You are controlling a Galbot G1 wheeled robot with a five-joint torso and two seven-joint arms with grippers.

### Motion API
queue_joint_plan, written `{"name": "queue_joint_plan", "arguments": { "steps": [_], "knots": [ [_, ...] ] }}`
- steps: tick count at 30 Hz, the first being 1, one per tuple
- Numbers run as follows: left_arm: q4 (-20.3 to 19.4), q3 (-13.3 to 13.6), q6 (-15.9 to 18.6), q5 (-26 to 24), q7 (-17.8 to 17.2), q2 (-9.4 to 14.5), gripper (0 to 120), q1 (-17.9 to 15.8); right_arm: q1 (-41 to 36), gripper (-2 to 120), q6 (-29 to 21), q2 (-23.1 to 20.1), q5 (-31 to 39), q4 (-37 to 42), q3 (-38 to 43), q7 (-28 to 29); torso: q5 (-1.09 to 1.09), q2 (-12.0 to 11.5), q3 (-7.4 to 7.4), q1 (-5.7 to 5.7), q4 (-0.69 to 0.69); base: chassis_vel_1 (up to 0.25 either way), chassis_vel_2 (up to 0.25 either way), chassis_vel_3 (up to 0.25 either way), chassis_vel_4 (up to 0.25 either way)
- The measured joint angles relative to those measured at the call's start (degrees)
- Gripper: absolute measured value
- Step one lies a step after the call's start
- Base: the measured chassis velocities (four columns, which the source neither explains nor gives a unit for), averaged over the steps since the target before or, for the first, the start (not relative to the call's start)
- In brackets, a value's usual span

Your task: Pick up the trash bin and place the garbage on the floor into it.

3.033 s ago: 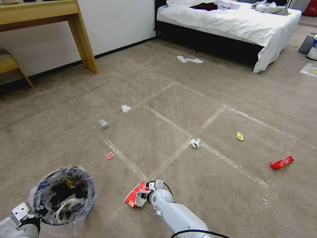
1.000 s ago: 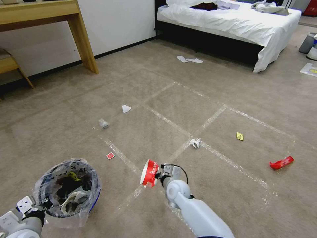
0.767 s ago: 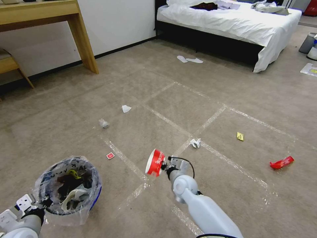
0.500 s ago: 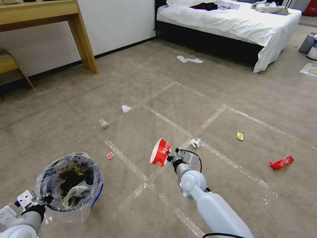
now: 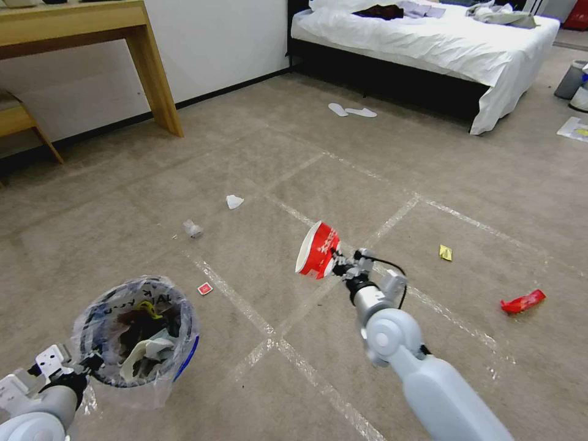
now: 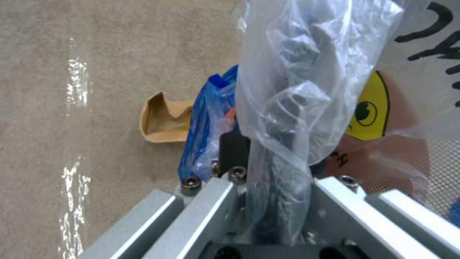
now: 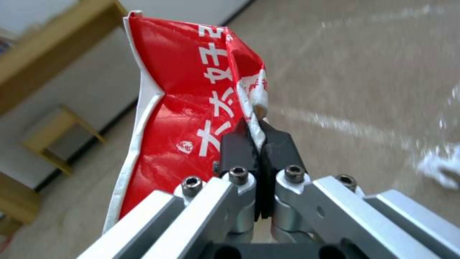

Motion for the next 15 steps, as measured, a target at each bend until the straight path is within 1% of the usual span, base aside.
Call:
{"name": "queue_joint_plan", "arguments": {
  "steps": [4,6,7,9,12,15],
  "knots": [
    [-0.24,0.27,0.1,-0.59,-0.09,0.59,0,0.2,-0.35,0,1.2,-1.28,0.89,2.59,0.89,-1.01,-0.01,0.0,0.0,0.0,0.01,0.0,0.0,0.0,0.0],
    [-0.52,0.44,0.27,-1.21,-0.22,1.1,0,0.25,-0.41,0,2.9,-2.5,1.81,4.78,1.13,-2.83,-0.01,0.0,0.0,0.0,0.02,0.0,0.0,0.0,0.0],
    [-0.52,0.44,0.27,-1.21,-0.22,1.1,0,0.25,-0.41,0,2.9,-2.5,1.81,4.78,1.13,-2.83,-0.01,0.0,0.0,0.0,0.02,0.0,0.0,0.0,0.0],
    [-1.1,0.77,0.52,-2.03,-0.48,1.91,0,0.44,0.58,0,6.02,-4.44,4.25,8.1,0.26,-6.01,0.0,0.0,0.0,0.0,0.0,0.0,0.0,0.0,0.0],
    [-1.31,1.0,0.66,-2.34,-0.54,2.24,0,0.59,1.47,0,7.23,-5.15,6.0,9.57,-0.6,-7.06,-0.01,0.0,0.0,0.0,0.0,0.0,0.0,0.0,0.0],
    [-1.74,1.43,1.08,-3.6,-0.9,2.9,0,0.7,6.15,0,8.76,-6.8,13.95,13.57,-4.81,-11.22,-0.01,0.0,0.0,0.0,0.02,0.0,0.0,0.0,0.0]
  ]
}}
